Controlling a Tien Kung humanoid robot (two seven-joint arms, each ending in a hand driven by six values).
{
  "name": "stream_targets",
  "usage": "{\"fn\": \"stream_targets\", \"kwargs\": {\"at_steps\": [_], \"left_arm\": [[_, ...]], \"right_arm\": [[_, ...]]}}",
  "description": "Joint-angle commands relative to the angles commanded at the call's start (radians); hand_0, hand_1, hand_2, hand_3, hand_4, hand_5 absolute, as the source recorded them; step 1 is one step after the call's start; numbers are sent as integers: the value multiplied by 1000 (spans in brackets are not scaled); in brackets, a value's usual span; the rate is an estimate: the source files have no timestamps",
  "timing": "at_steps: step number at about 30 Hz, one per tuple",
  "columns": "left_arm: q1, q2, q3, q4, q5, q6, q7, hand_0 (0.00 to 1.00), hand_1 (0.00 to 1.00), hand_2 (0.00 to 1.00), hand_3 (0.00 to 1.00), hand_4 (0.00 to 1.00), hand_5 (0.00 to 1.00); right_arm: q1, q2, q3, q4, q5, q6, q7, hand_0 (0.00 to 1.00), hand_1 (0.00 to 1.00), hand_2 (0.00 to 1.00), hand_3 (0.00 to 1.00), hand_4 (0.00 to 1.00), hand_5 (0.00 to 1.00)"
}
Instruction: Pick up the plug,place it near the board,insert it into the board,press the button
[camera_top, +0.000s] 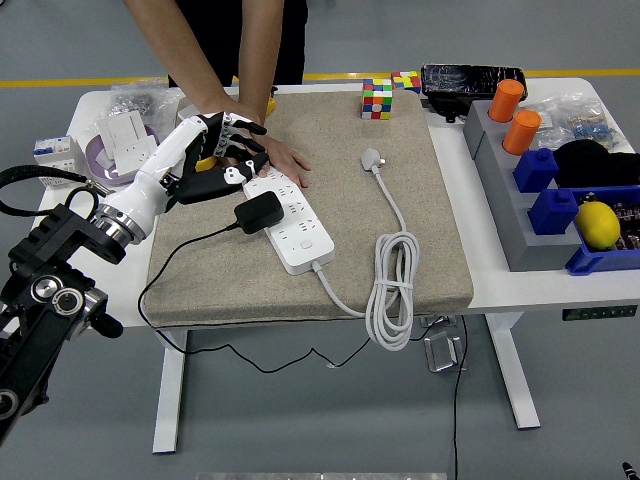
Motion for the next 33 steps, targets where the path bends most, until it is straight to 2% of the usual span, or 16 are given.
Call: {"fn": "stream_targets", "kwargs": {"at_steps": [1,2,12,13,14,17,18,19,25,26,31,32,33], "left_arm": [[1,-1,1,0,3,0,-1,959,956,904,894,941,403],[2,-1,1,-1,6,-2,0,998,998,968,960,961,426],[13,9,15,9,52,-29,9,998,998,978,986,976,453],[13,11,16,9,72,-37,11,998,998,978,986,976,453],[13,13,18,9,92,-45,12,851,889,839,998,972,441],[10,19,27,5,175,-73,3,851,889,839,998,972,441],[2,26,45,5,253,-78,-7,851,889,839,998,972,441],[0,27,49,6,275,-78,-9,481,535,535,998,935,304],[-40,53,143,30,451,-49,-31,481,535,535,998,935,304],[-48,56,159,37,466,-42,-34,227,194,250,984,717,132],[-87,69,235,77,508,-19,-46,227,194,250,984,717,132],[-99,73,257,89,512,-17,-48,180,82,166,934,543,2],[-108,76,275,99,518,-15,-50,180,82,166,934,543,2]], "right_arm": [[0,0,-1,0,0,0,0,956,845,783,795,998,998],[-1,-1,-2,0,0,0,0,957,846,783,794,998,998],[-5,-3,-8,1,1,0,0,957,846,783,794,998,998],[-6,-4,-9,0,1,0,0,957,846,783,794,998,998],[-6,-4,-10,0,1,0,0,957,846,782,794,998,998],[-5,-5,-9,1,0,0,0,957,846,782,794,998,998],[-4,-6,-10,1,0,0,0,957,846,782,794,998,998],[-4,-6,-11,1,0,0,0,957,846,783,793,998,998],[0,-6,-11,2,-1,0,0,957,846,783,793,998,998],[0,-6,-12,2,0,0,0,957,846,783,793,998,998],[1,-6,-16,1,3,1,-1,957,846,783,793,998,998],[1,-6,-15,1,2,0,-1,957,846,783,794,998,998],[2,-7,-15,1,2,1,-1,957,846,783,794,998,998]]}}
